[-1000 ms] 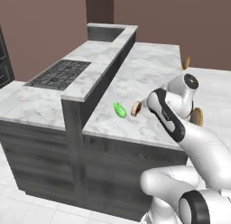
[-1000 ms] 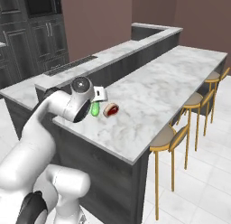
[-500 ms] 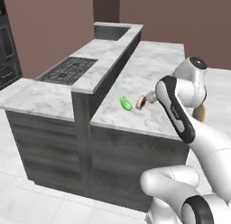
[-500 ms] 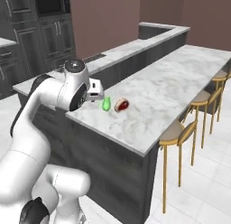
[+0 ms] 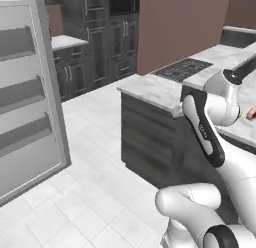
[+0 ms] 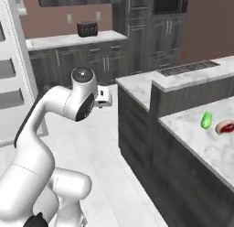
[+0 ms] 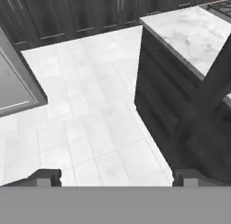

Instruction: Open the fridge, remove the pear, corn, and steak, and place them on any counter.

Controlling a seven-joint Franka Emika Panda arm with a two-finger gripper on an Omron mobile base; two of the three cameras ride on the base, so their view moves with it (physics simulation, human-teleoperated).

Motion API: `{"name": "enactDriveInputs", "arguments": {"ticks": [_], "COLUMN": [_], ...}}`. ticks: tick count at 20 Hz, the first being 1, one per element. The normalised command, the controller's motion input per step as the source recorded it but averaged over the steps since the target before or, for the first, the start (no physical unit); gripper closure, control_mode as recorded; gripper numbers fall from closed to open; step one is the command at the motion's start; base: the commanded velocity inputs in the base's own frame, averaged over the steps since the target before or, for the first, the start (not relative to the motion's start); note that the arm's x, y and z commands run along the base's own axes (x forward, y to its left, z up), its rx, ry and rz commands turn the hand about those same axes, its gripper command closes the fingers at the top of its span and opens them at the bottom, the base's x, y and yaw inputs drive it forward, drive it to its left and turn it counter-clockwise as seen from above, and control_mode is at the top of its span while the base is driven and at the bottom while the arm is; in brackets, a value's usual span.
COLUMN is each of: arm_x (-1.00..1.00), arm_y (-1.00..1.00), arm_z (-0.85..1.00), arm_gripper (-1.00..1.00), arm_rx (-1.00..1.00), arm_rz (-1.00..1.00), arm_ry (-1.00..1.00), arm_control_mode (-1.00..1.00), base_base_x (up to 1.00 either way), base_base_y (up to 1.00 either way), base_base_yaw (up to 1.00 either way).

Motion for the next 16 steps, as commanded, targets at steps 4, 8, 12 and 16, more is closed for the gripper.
{"name": "enactDriveInputs", "arguments": {"ticks": [4,8,12,16], "arm_x": [0.0,0.0,0.0,0.0], "arm_y": [0.0,0.0,0.0,0.0], "arm_z": [0.0,0.0,0.0,0.0], "arm_gripper": [-1.0,-1.0,-1.0,-1.0], "arm_rx": [0.0,0.0,0.0,0.0], "arm_rz": [0.0,0.0,0.0,0.0], "arm_ry": [0.0,0.0,0.0,0.0], "arm_control_mode": [1.0,1.0,1.0,1.0], "base_base_x": [-0.04,-0.04,-0.13,-0.09], "base_base_y": [0.77,0.74,0.73,0.43], "base_base_yaw": [0.86,0.85,0.85,0.84]}}
